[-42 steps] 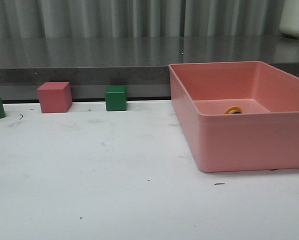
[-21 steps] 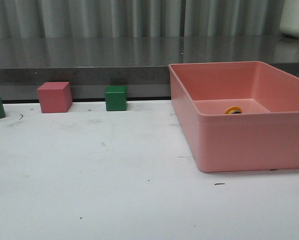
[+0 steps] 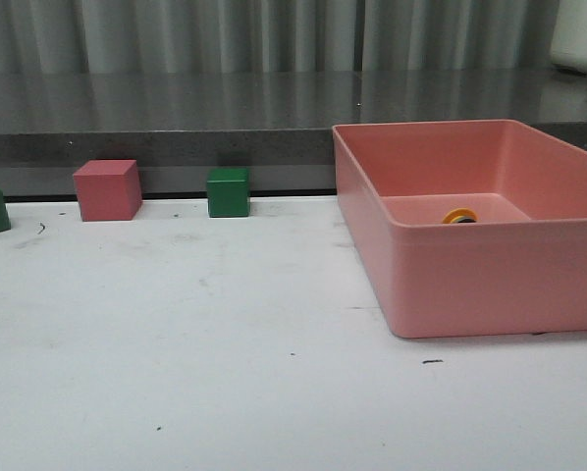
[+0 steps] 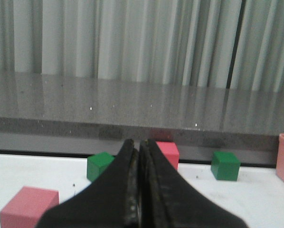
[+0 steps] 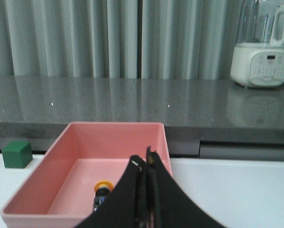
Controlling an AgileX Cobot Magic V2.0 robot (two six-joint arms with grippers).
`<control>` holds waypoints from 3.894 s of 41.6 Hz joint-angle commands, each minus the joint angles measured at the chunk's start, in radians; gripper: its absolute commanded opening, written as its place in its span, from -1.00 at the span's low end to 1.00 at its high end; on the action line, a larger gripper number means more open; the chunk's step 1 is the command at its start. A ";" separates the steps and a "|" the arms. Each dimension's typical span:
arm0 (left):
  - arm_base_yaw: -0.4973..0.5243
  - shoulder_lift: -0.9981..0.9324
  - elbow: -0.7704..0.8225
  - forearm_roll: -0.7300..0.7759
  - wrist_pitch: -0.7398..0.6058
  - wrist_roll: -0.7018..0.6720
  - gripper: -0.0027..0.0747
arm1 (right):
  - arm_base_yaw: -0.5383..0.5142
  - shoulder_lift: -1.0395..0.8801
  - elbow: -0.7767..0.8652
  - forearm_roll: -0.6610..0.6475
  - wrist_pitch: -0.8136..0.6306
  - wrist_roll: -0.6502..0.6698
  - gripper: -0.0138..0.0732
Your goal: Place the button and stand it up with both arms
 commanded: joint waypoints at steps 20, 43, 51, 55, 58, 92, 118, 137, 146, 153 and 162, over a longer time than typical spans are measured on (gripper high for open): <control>-0.010 0.355 -0.582 -0.002 0.405 -0.007 -0.98 | -0.001 0.373 -0.444 -0.062 0.302 -0.009 -0.84; -0.010 0.467 -0.576 -0.002 0.401 -0.007 -0.98 | -0.001 0.450 -0.444 -0.062 0.305 -0.009 -0.84; -0.010 0.467 -0.576 -0.002 0.401 -0.007 -0.98 | -0.001 0.450 -0.444 -0.062 0.307 -0.009 -0.84; -0.010 0.467 -0.576 -0.006 0.404 -0.007 -0.98 | -0.001 0.450 -0.444 -0.062 0.310 -0.009 -0.78; -0.010 0.467 -0.576 0.010 0.409 -0.007 -0.89 | -0.001 0.450 -0.444 -0.062 0.313 -0.009 -0.54; -0.010 0.467 -0.576 0.039 0.418 -0.007 0.53 | -0.001 0.450 -0.444 -0.065 0.307 -0.009 0.68; -0.010 0.467 -0.576 0.039 0.418 -0.007 0.53 | 0.000 0.643 -0.632 0.076 0.574 -0.021 0.68; -0.010 0.467 -0.576 0.039 0.418 -0.007 0.53 | 0.197 1.024 -0.886 0.077 0.718 -0.064 0.68; -0.010 0.467 -0.576 0.039 0.418 -0.007 0.53 | 0.197 1.217 -1.010 0.062 0.823 -0.064 0.68; -0.010 0.467 -0.576 0.039 0.418 -0.007 0.53 | 0.197 1.352 -1.077 0.033 0.836 -0.064 0.68; -0.010 0.467 -0.576 0.039 0.418 -0.007 0.53 | 0.196 1.504 -1.164 0.019 0.844 -0.062 0.68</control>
